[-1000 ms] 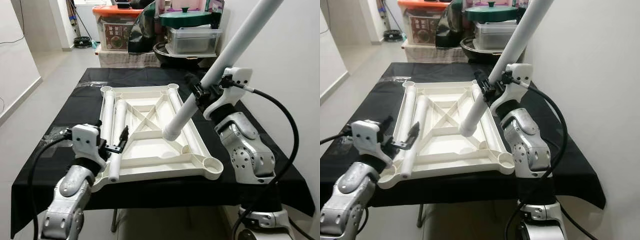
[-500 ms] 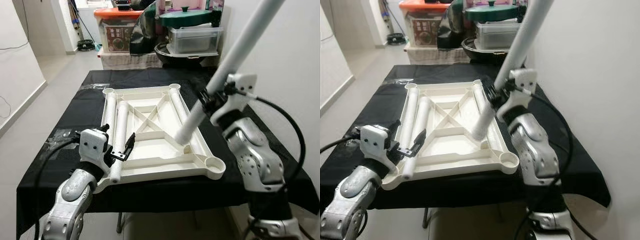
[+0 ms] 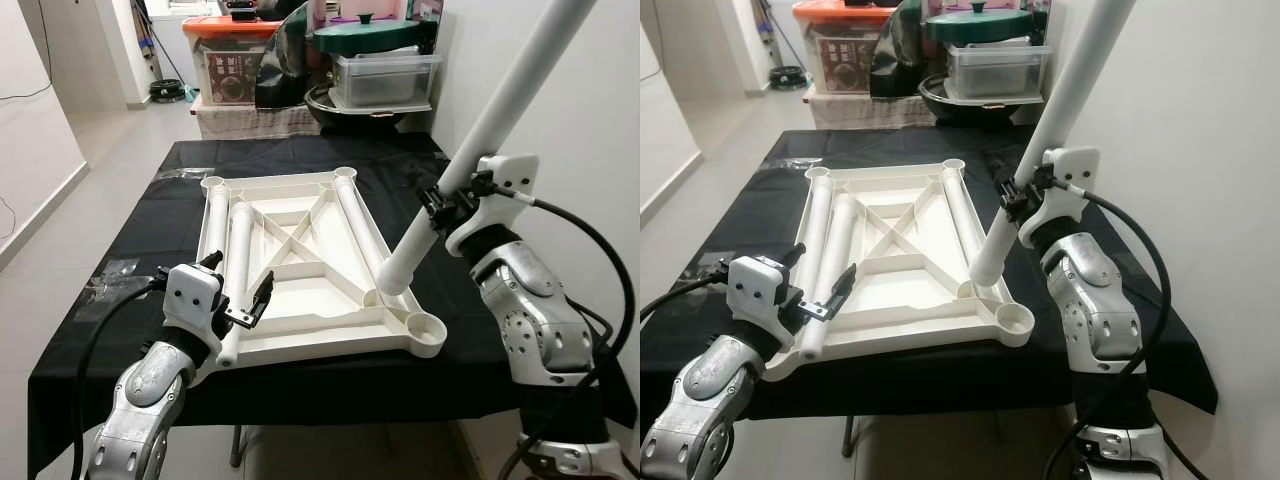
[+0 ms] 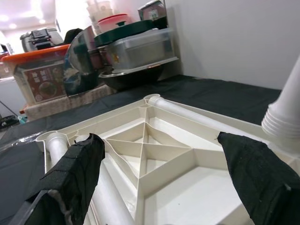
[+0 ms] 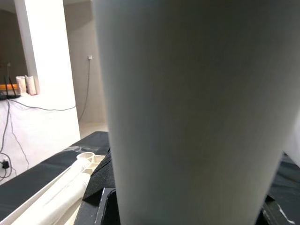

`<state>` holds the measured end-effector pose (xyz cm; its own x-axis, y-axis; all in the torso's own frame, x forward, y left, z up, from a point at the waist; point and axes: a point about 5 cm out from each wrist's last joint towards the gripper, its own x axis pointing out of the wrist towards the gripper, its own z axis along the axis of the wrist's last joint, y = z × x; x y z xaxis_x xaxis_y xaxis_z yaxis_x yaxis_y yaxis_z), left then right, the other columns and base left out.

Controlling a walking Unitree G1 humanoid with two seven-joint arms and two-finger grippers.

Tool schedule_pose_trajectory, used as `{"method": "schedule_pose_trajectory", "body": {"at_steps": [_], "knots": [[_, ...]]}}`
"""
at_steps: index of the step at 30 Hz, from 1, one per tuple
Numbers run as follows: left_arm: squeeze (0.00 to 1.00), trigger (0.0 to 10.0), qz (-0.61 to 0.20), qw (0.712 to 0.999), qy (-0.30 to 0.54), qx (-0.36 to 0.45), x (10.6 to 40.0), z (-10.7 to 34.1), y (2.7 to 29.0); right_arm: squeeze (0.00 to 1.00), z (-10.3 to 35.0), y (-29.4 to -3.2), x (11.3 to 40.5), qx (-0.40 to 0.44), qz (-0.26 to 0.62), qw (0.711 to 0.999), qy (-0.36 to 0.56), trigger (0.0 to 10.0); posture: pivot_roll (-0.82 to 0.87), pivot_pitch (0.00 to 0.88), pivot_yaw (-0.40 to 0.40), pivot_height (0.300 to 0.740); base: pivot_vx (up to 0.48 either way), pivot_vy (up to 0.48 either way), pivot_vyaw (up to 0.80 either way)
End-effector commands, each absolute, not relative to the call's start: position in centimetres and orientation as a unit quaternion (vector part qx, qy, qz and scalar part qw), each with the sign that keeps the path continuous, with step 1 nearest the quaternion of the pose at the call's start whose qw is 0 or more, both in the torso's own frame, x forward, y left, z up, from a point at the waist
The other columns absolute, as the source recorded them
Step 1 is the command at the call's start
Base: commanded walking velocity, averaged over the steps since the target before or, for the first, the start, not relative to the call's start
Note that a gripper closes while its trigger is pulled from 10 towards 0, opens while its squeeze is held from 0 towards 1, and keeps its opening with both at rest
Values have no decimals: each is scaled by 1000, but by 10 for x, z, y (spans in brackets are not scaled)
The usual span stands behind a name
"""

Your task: Building children table

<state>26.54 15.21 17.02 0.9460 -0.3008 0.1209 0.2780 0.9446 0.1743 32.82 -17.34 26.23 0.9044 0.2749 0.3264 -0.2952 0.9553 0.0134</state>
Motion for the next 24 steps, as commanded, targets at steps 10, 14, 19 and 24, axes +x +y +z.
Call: {"method": "schedule_pose_trajectory", "body": {"at_steps": [10,14,19,24], "knots": [[0,10000,-158,976,-58,139,257,157,152,0,273,-186,311,37,112,974,-195,10000,-65,0,-25,740,0,0,0],[0,10000,-168,973,-64,148,264,159,146,0,272,-185,309,42,120,974,-187,10000,-67,0,-12,740,0,0,0],[0,10000,-213,961,-82,157,270,168,142,0,290,-170,316,97,164,961,-202,10000,-70,0,-16,740,0,0,0],[0,10000,-345,915,-98,185,268,186,147,0,323,-123,318,178,298,912,-218,10000,-77,0,-2,740,0,0,0]]}}
